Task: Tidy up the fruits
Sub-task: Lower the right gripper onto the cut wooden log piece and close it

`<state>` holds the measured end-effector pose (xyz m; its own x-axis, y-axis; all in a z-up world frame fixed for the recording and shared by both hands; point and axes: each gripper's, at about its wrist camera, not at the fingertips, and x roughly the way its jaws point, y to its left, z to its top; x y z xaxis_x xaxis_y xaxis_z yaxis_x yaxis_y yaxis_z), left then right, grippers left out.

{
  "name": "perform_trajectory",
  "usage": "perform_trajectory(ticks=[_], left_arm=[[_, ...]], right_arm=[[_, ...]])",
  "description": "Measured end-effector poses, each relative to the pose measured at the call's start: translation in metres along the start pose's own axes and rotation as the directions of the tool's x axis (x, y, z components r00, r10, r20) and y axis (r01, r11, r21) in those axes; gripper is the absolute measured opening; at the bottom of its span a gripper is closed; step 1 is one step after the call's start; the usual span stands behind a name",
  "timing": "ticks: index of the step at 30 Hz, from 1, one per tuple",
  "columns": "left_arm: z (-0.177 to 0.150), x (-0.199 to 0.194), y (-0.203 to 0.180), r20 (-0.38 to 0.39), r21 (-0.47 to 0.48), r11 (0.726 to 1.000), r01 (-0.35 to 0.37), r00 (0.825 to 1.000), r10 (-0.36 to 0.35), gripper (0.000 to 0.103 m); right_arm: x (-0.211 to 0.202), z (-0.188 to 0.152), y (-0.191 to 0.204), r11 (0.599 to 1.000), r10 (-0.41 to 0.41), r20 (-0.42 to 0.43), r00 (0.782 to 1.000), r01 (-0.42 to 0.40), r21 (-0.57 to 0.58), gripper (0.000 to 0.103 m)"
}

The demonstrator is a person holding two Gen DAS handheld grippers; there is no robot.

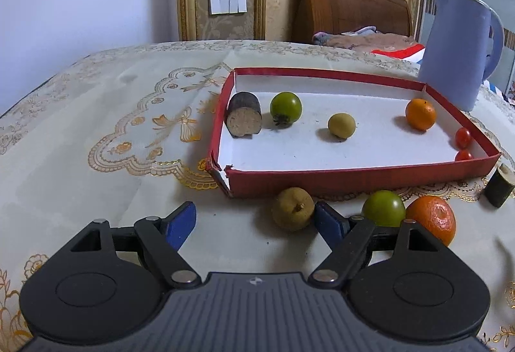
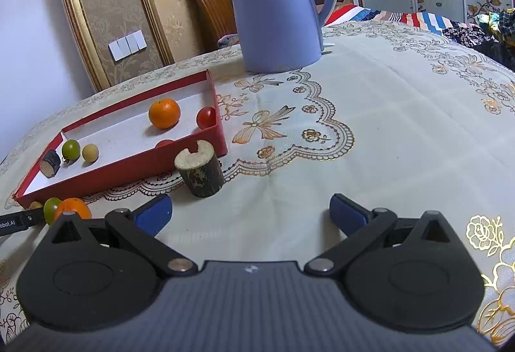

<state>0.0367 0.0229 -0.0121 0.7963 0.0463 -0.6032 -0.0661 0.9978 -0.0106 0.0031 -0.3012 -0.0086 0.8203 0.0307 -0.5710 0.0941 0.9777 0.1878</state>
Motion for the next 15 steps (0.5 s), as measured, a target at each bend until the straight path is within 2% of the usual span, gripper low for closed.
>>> perform_trajectory(ticks=[6,9,15], left_arm=[[0.000,0.001,-0.006,-0.004,0.035,0.999,-0.027,1.000,0.027,0.081],[0.001,0.003,-0.003,-0.015,0.010,0.999,-0.031,0.999,0.031,0.087],[0.002,0.004,-0.001,-0.015,0.011,0.999,-0.035,0.999,0.035,0.087]], right_arm=[[0.005,0.005,0.007,1.000,-0.019,-0.007,1.000,0.018,-0.021,0.103],[0.012,0.011,0.010,0.999,-0.034,-0.001,0.999,0.034,-0.013,0.103],[0.029,0.019,0.034,0.989,-0.060,-0.001,0.998,0.059,-0.139,0.103]])
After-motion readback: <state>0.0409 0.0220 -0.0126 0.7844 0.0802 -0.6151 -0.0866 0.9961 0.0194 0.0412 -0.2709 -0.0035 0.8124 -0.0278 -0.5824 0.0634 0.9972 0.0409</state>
